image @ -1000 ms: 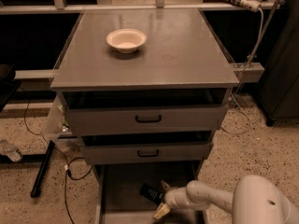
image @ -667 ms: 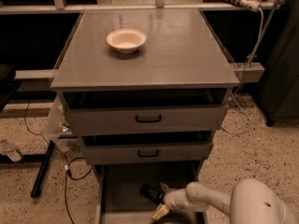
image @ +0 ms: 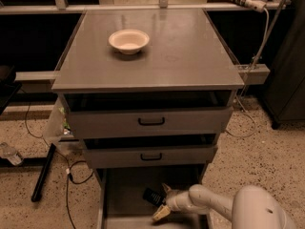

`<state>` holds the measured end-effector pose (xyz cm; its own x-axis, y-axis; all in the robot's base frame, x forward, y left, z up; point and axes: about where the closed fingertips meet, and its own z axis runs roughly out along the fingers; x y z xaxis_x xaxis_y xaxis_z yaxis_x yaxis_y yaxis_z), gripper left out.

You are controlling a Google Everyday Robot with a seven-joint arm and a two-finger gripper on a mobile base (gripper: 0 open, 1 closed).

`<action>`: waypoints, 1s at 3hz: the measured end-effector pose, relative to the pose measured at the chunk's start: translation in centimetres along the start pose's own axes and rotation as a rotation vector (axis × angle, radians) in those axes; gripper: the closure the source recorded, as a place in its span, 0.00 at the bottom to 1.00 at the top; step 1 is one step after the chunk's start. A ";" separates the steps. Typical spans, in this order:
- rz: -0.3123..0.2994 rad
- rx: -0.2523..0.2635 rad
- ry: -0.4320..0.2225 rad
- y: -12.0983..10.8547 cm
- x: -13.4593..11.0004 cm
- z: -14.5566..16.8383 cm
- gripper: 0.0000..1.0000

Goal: Pick rxbar blueberry from bottom drawer and place on counter

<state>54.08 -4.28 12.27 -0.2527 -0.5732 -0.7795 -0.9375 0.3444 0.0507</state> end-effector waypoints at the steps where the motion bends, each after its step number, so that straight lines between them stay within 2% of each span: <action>1: -0.005 0.023 0.001 -0.7 0.1 0.4 0.00; 3: -0.027 0.099 0.053 -1.7 1.0 1.3 0.00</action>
Offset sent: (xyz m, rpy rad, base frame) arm 0.0211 -0.0070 -0.0197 -0.1020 -0.0733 -0.0738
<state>55.71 -4.48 10.63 -0.2425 -0.6207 -0.7456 -0.9165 0.3985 -0.0337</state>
